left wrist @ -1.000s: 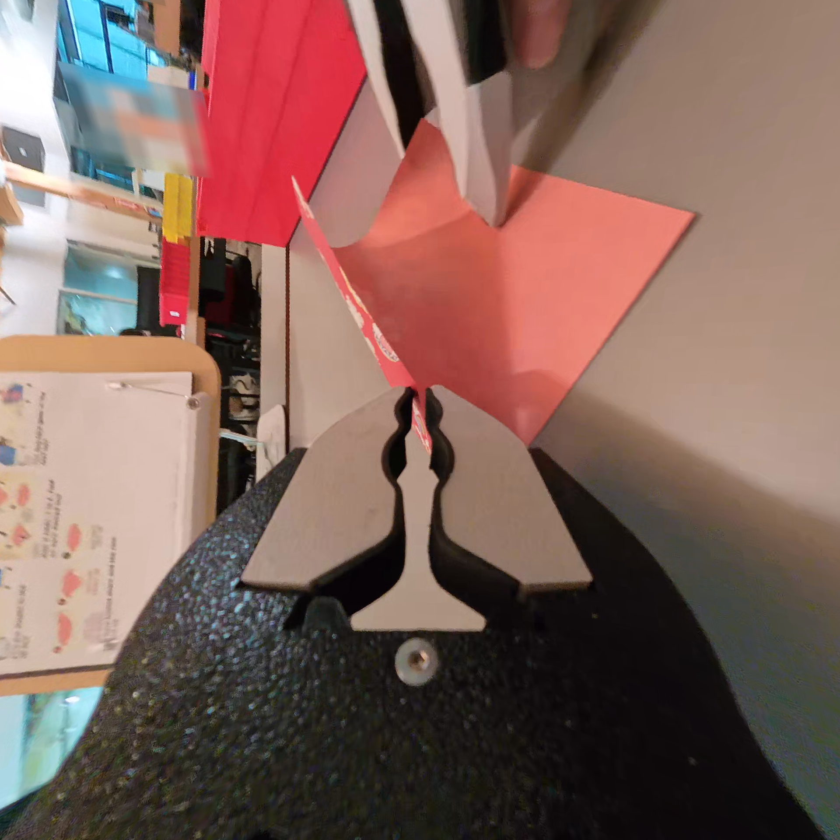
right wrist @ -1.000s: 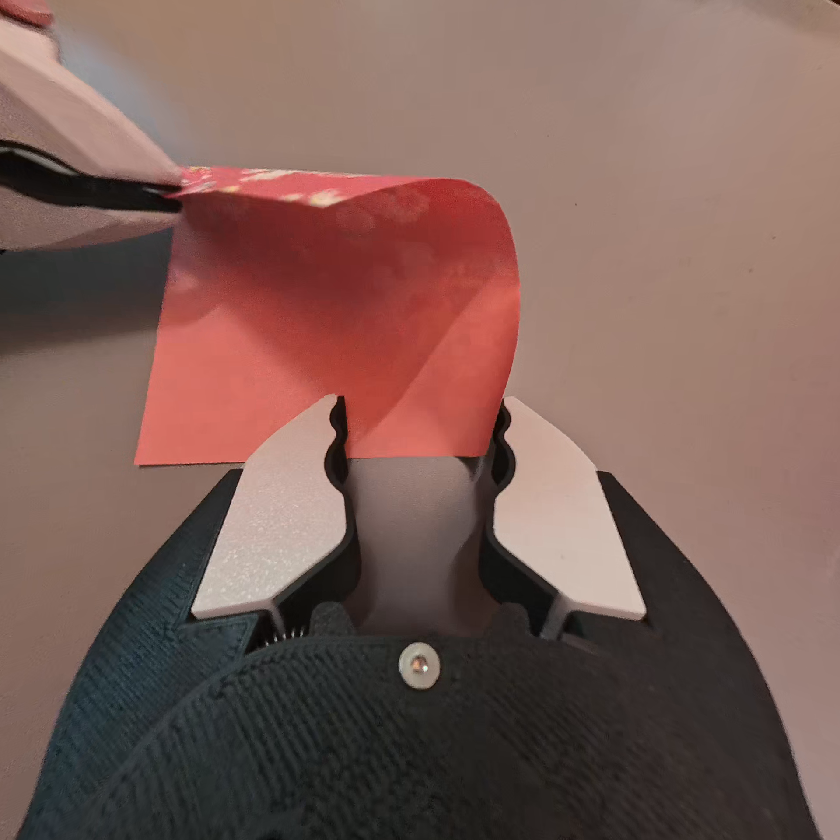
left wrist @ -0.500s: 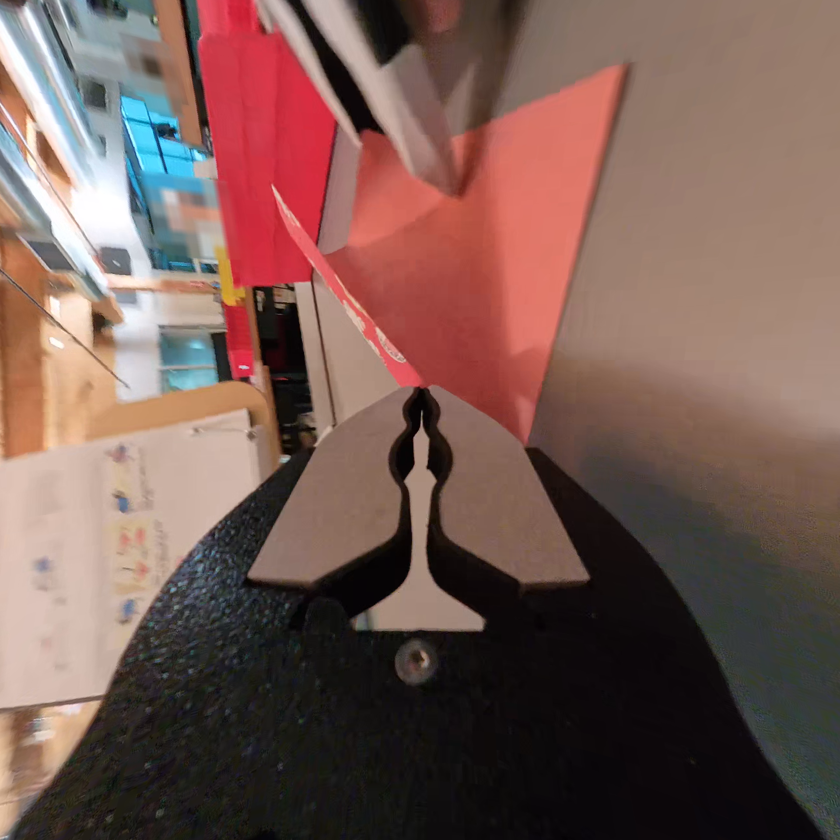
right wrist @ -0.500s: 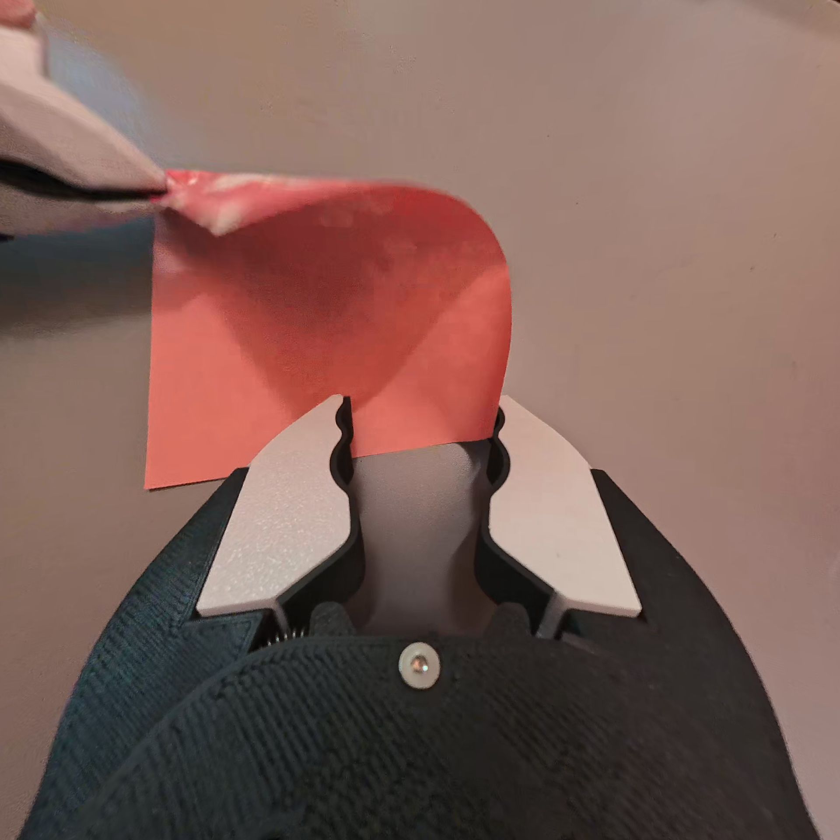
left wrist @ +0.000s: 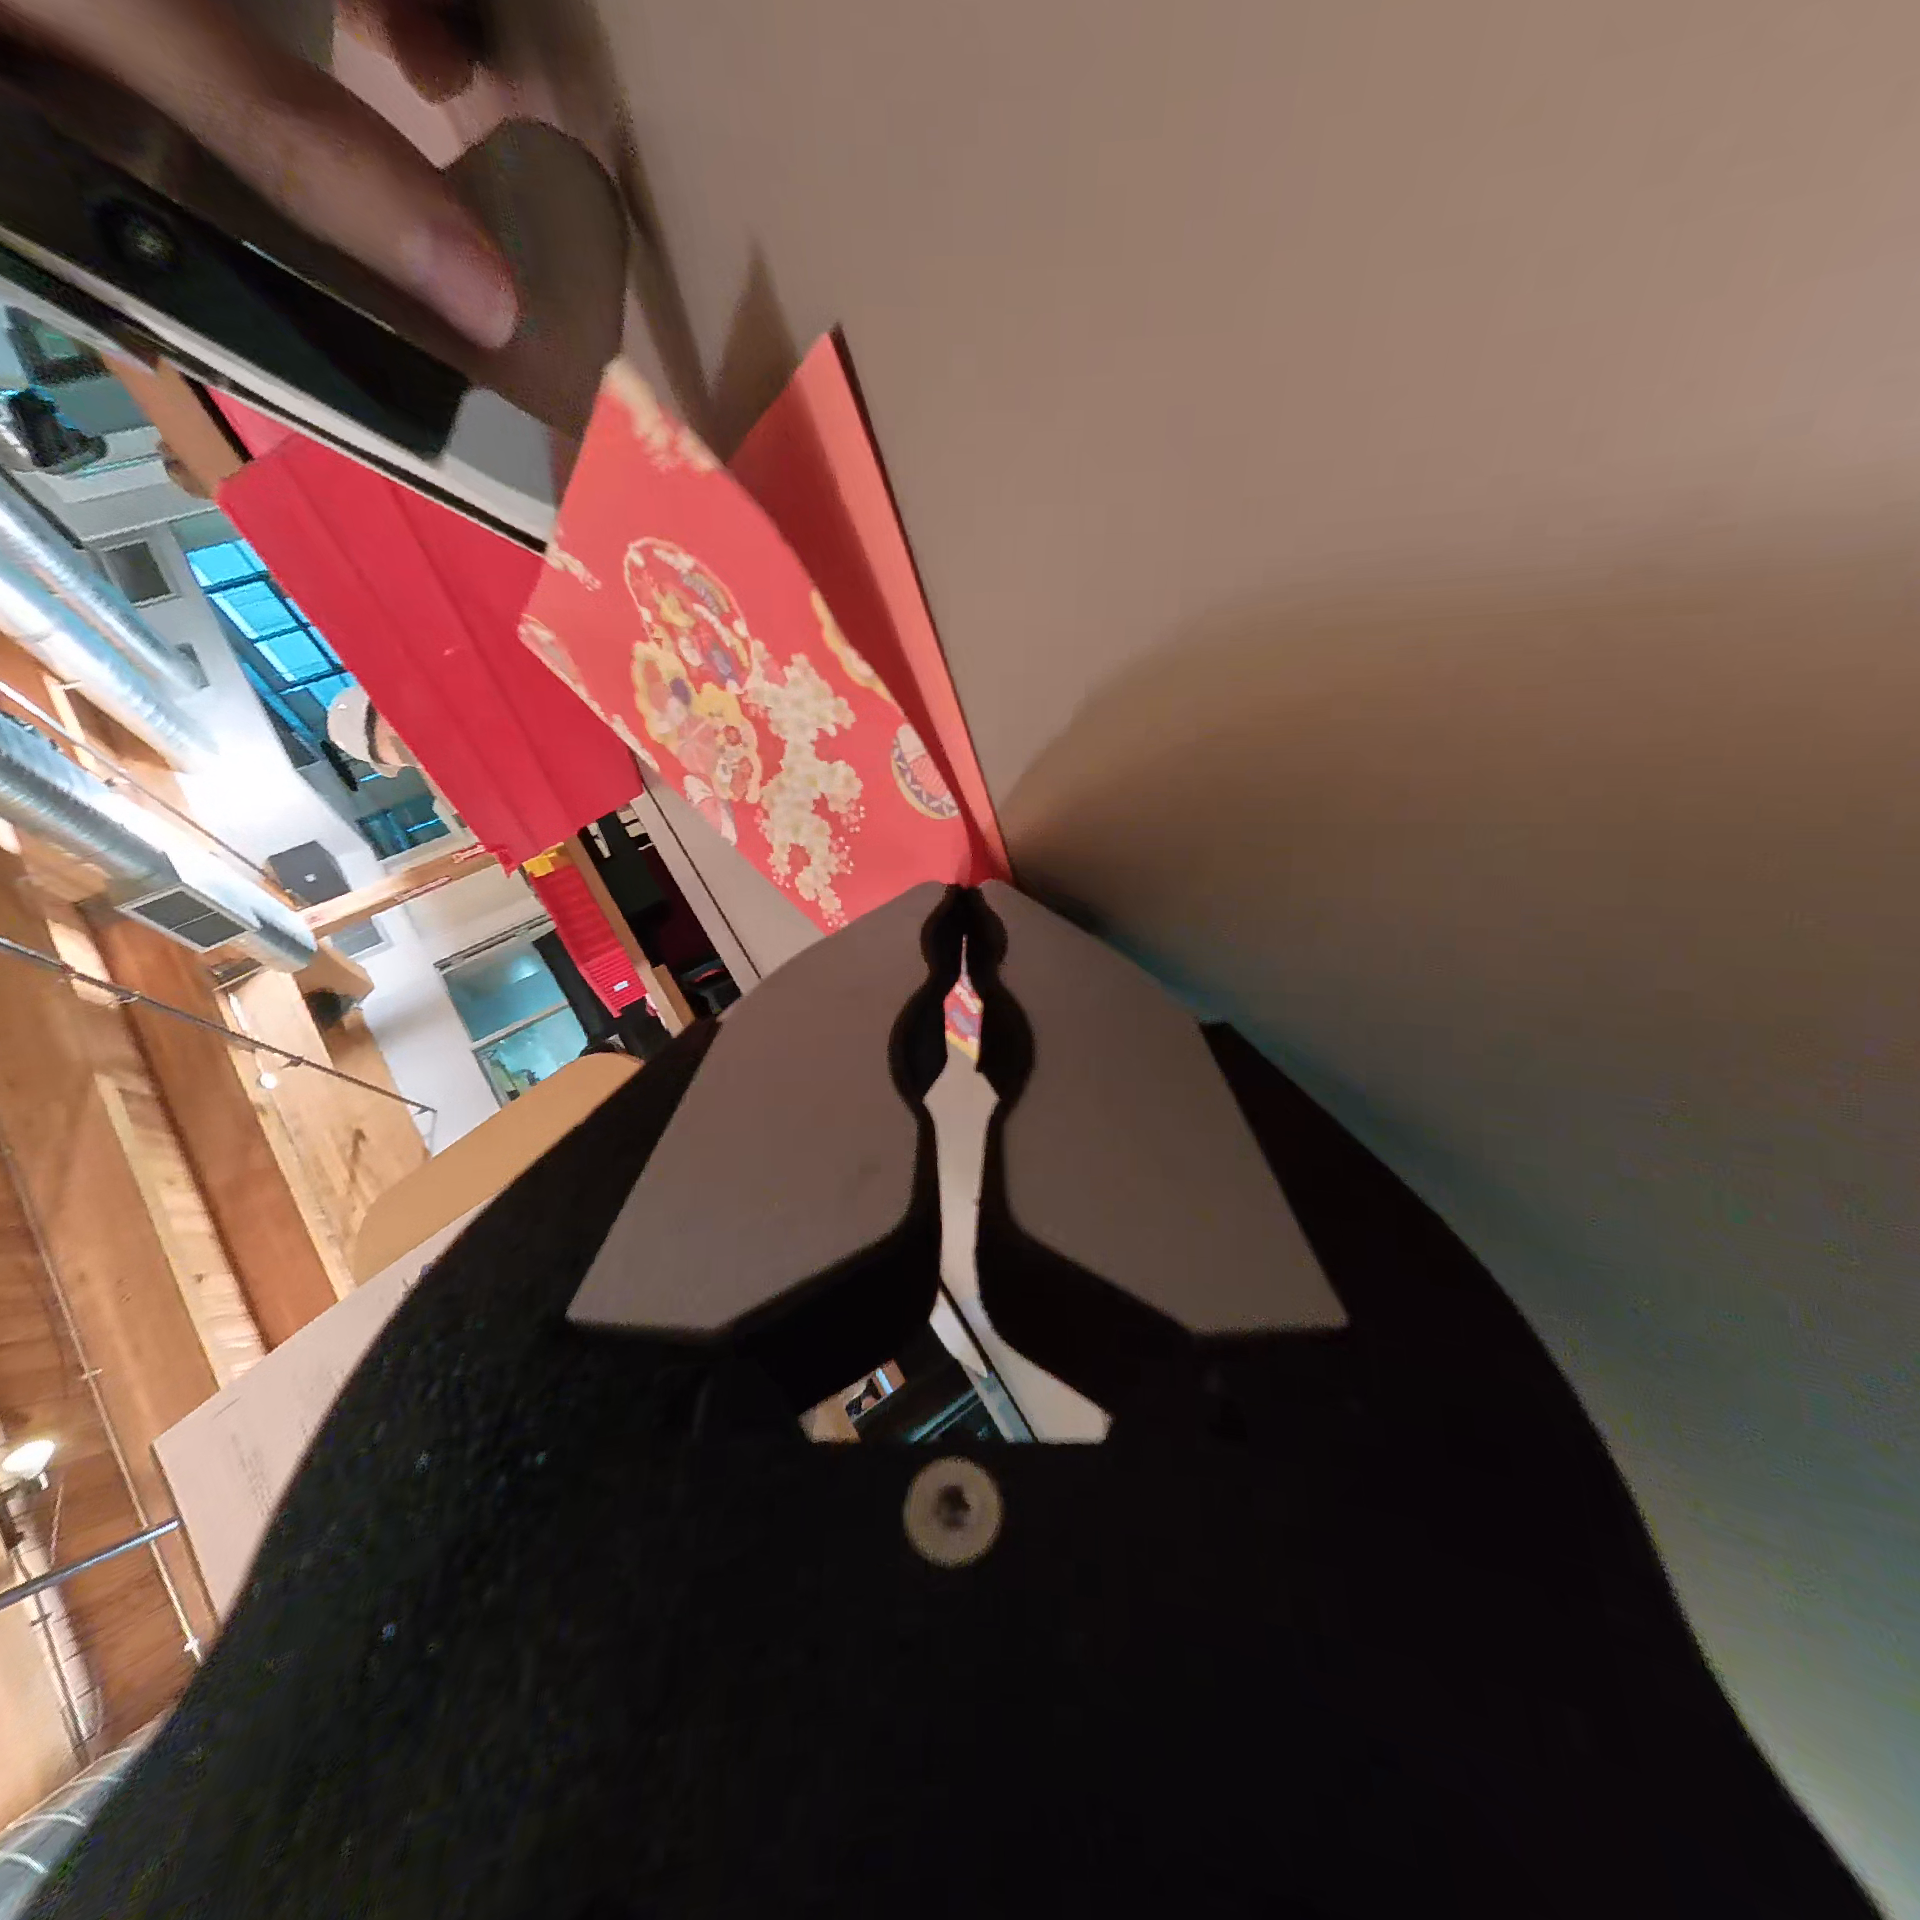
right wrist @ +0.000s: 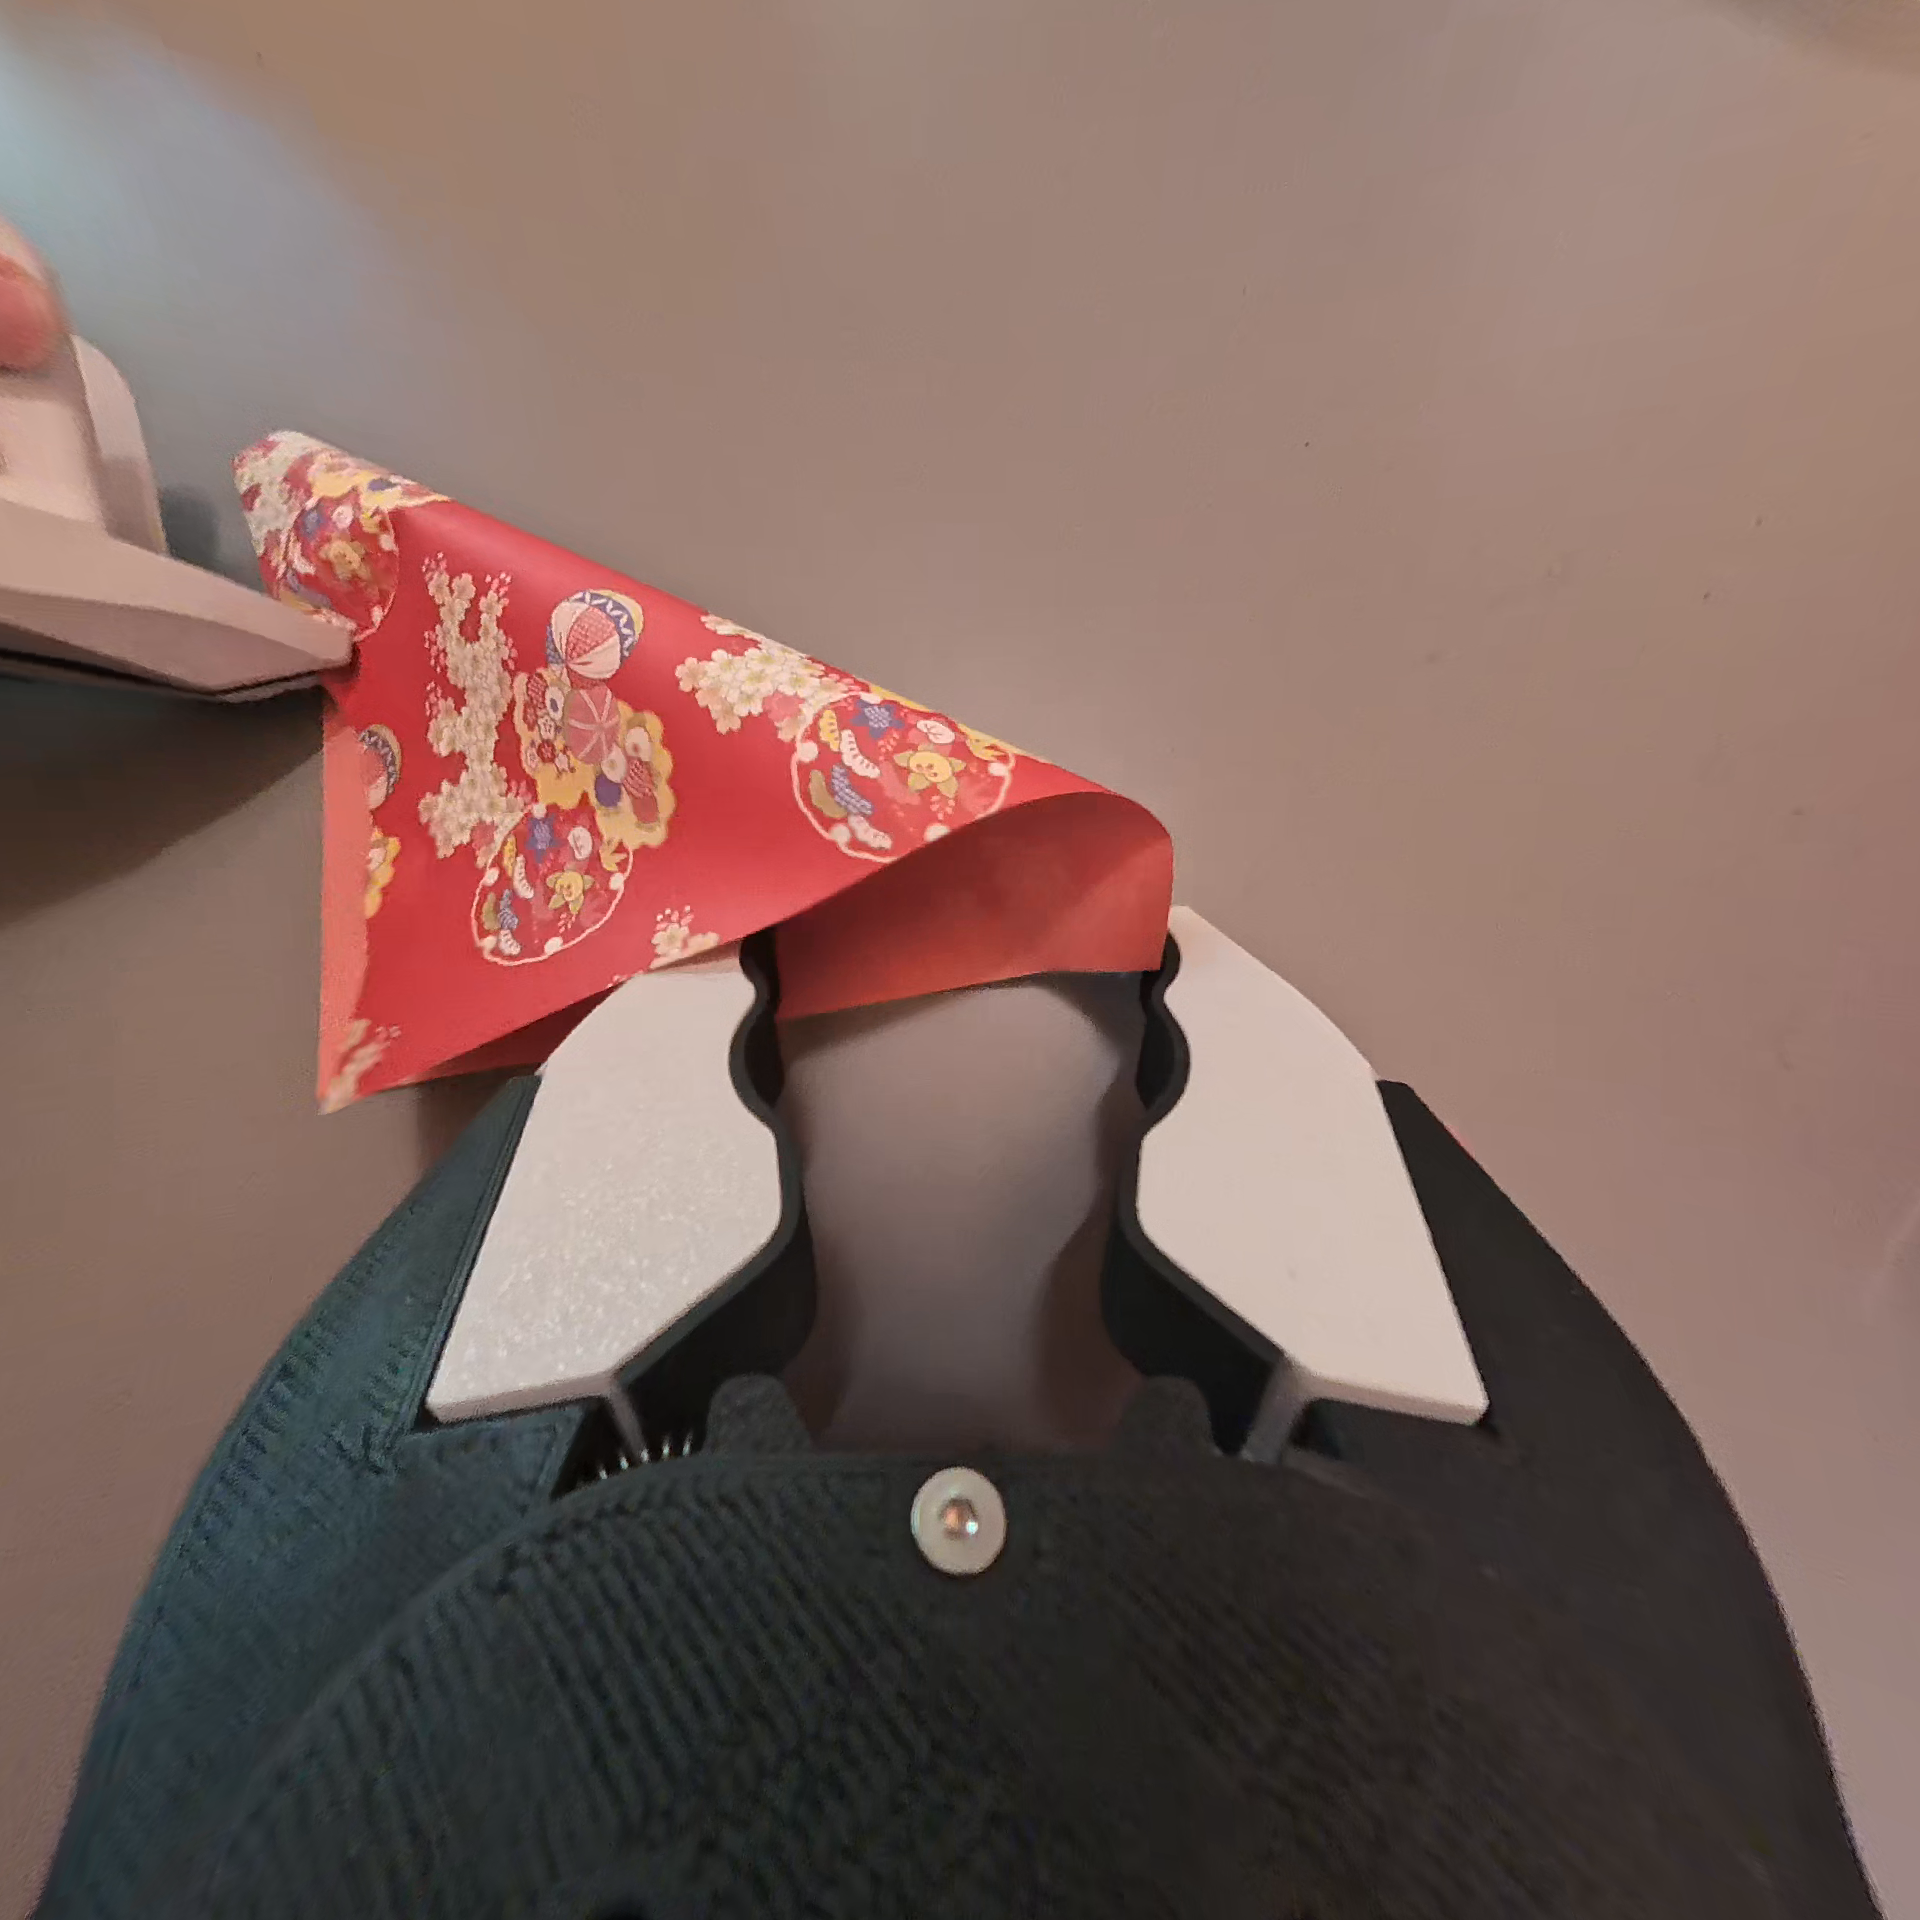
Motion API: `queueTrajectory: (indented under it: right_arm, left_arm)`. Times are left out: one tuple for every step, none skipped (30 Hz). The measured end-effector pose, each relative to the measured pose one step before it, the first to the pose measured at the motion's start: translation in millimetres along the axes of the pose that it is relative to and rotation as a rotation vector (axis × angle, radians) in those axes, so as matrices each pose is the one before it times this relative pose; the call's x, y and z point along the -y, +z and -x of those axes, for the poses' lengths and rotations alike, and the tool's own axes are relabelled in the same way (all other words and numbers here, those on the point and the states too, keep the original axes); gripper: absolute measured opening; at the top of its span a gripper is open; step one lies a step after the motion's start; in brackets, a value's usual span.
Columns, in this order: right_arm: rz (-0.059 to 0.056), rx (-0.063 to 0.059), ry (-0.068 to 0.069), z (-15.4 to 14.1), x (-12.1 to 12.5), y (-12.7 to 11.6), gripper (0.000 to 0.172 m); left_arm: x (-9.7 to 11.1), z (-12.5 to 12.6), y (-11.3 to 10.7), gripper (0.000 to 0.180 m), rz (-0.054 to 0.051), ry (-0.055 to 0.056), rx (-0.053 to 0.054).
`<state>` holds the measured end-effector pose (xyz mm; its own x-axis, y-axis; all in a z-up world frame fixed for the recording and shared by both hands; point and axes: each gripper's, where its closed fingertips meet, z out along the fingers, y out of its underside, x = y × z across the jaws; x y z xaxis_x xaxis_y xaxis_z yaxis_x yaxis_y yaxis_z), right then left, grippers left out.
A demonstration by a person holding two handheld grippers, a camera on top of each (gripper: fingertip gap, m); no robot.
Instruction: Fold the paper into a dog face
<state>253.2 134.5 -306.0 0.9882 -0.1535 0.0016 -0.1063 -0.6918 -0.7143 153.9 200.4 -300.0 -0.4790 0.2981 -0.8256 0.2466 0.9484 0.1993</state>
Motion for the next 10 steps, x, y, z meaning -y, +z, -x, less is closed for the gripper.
queueTrajectory:
  right_arm:
    - [0.0003,0.0082,-0.0066,0.19,-0.91,-0.92,0.068]
    - [0.0006,0.0109,-0.0115,0.76,-0.87,-0.71,0.069]
    - [0.0001,0.0076,-0.0079,0.39,-0.72,-0.73,0.07]
    - [0.0,0.0033,-0.0021,0.21,-0.42,-0.43,0.07]
    - [-0.0002,0.0007,-0.0034,0.34,-0.01,-0.02,0.07]
    - [-0.0005,0.0022,-0.0032,0.56,0.09,-0.08,0.069]
    - [0.0001,0.0023,-0.0008,-0.07,-0.2,-0.06,0.069]
    - [-0.0002,0.0032,-0.0025,-0.1,-0.23,-0.24,0.069]
    - [0.0,0.0008,0.0,-0.21,-0.12,-0.12,0.069]
    - [-0.0001,0.0007,-0.0013,-0.11,-0.05,-0.06,0.069]
  left_arm:
    - [-1.88,-0.51,0.54,0.0,0.0063,0.0081,-0.0132]
    - [-1.88,-0.24,0.56,0.0,0.0062,0.0075,-0.009]
    - [-1.48,0.08,0.6,0.0,0.0035,0.0047,-0.0042]
    - [-1.35,-0.04,0.88,0.0,0.0043,0.0058,-0.0023]
    - [-1.14,-0.03,0.76,0.0,0.0057,0.0129,-0.0001]
    - [-1.03,0.0,0.44,0.0,0.0043,0.0152,-0.0015]
    - [-0.8,-0.08,0.21,0.0,0.002,0.0087,-0.0049]
    - [-0.37,-0.11,-0.18,0.0,-0.0018,0.0044,-0.0049]
    - [-0.09,-0.28,-0.44,0.0,-0.0029,0.0088,-0.0042]
    - [-0.33,-0.56,-0.5,0.0,0.0007,0.0152,-0.0036]
